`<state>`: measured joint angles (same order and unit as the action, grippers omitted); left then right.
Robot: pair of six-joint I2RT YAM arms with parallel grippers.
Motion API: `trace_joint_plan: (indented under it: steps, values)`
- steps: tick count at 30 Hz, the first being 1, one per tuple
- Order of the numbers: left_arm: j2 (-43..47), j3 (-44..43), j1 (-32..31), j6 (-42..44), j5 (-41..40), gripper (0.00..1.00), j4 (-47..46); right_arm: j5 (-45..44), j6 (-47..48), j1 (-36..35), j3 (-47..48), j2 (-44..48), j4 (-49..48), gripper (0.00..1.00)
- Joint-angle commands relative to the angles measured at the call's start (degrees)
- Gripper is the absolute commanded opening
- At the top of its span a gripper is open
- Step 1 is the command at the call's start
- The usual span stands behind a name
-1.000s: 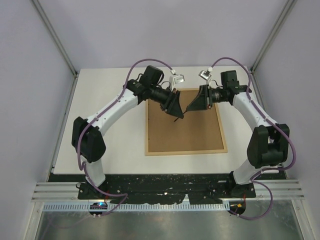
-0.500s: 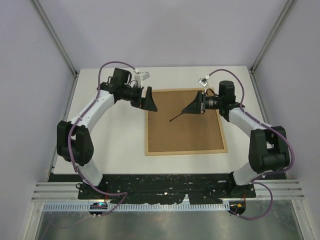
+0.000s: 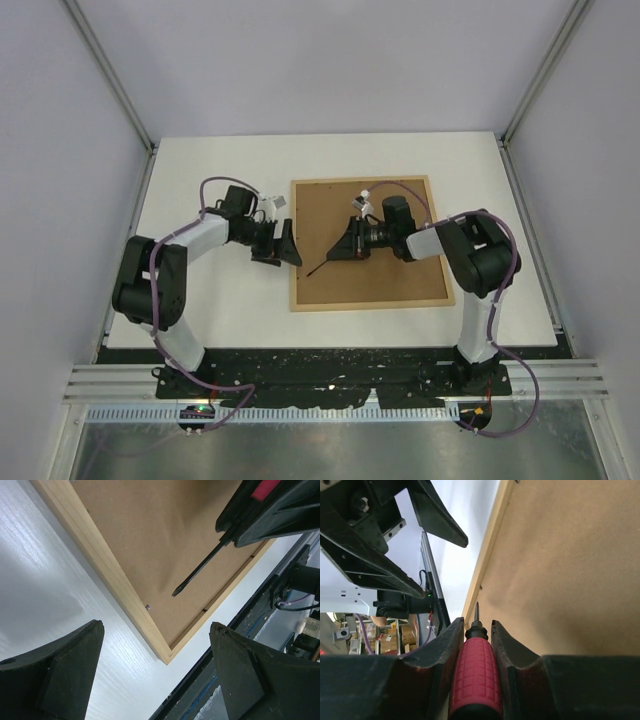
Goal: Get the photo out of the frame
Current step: Release the photo frame item from the photo frame.
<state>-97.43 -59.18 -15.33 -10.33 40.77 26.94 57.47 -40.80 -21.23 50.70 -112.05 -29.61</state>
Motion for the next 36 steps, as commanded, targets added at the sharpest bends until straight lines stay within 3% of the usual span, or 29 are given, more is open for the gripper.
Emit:
trace_joint_plan:
  steps: [1,6,12,26,29,36]
  values:
    - [-2.67,-0.41,1.01,-3.47,4.13,0.90,-7.43,-1.75,-1.83,-1.44,1.95,-2.46,-8.27,0.08]
    - [-6.36,-1.38,1.01,-6.63,5.28,0.91,-10.41,-2.19,-1.04,-1.62,2.04,-4.14,-7.83,0.08]
    - [-11.64,-2.43,1.01,-10.32,7.39,0.91,-13.49,-1.22,-1.57,-1.71,1.07,-5.63,-15.82,0.08]
    - [-11.65,2.92,1.45,-17.53,7.04,0.90,-20.61,1.76,-4.37,-2.06,0.55,-8.18,-17.50,0.08]
    - [-11.47,3.02,1.53,-17.71,5.55,0.88,-20.00,2.12,-5.34,-2.06,0.28,-8.19,-17.77,0.08]
    - [-11.82,1.79,1.53,-15.61,-0.25,0.71,-14.82,2.73,-4.56,-1.88,0.19,-6.43,-16.46,0.08]
